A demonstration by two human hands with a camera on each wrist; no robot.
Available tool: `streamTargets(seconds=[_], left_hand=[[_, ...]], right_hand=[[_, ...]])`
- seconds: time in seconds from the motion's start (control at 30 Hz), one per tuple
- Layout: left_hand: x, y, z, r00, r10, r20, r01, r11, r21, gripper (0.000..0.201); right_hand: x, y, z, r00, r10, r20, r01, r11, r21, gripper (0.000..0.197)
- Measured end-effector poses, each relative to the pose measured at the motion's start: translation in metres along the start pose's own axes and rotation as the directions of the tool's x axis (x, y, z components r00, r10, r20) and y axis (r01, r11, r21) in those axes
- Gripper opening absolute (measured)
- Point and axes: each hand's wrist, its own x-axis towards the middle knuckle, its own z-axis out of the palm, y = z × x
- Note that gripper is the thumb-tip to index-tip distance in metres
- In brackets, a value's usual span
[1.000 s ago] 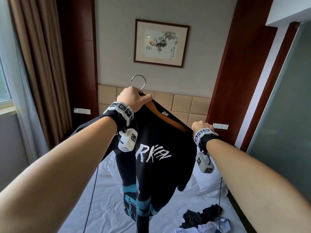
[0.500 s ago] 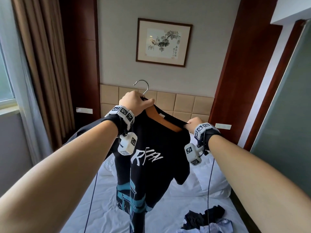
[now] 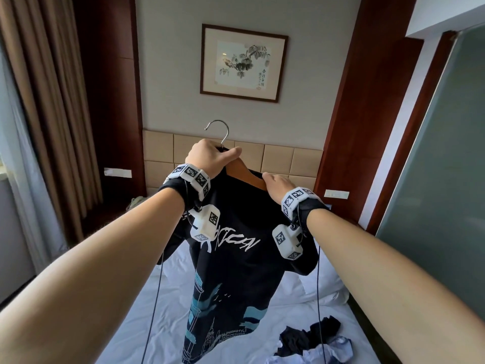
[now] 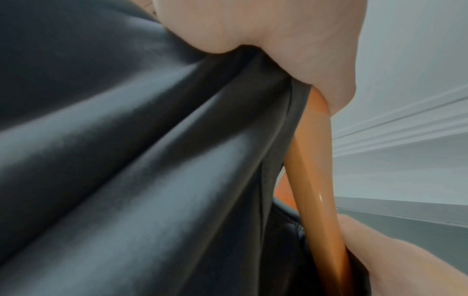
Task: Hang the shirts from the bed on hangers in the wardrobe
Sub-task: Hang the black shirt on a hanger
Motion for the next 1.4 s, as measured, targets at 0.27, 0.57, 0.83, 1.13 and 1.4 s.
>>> streamTargets(seconds=[0.27, 0.57, 0.83, 1.13, 1.4], left_hand=[[0.006, 0.008, 0.015, 1.0, 0.002, 0.009, -0.003, 1.0, 0.016, 0.055], [0.007, 0.021, 0.04, 0.992, 0.051, 0.12, -0.043, 0.997, -0.071, 0.045], [0.02, 0.006, 0.038, 0.966, -0.016, 0.258, 0.045, 0.993, -0.108, 0.068], [0.02, -0.033, 0.034, 0.946, -0.224, 0.234, 0.18, 0.964, 0.196, 0.051], [0.024, -0.071, 0.02, 0.886, -0.457, 0.077, 0.458, 0.889, 0.002, 0.039]], right_hand=[[0.001, 0.005, -0.006, 0.983, -0.176, 0.049, 0.17, 0.98, 0.105, 0.054], [0.0, -0.005, -0.008, 0.956, -0.293, 0.004, 0.293, 0.955, 0.044, 0.027], [0.014, 0.002, -0.007, 0.932, -0.203, -0.301, 0.227, 0.973, 0.045, 0.027], [0.03, 0.009, -0.002, 0.866, -0.129, -0.483, 0.151, 0.989, 0.006, 0.026], [0.042, 0.017, 0.005, 0.855, 0.029, -0.518, 0.056, 0.987, 0.149, 0.025]])
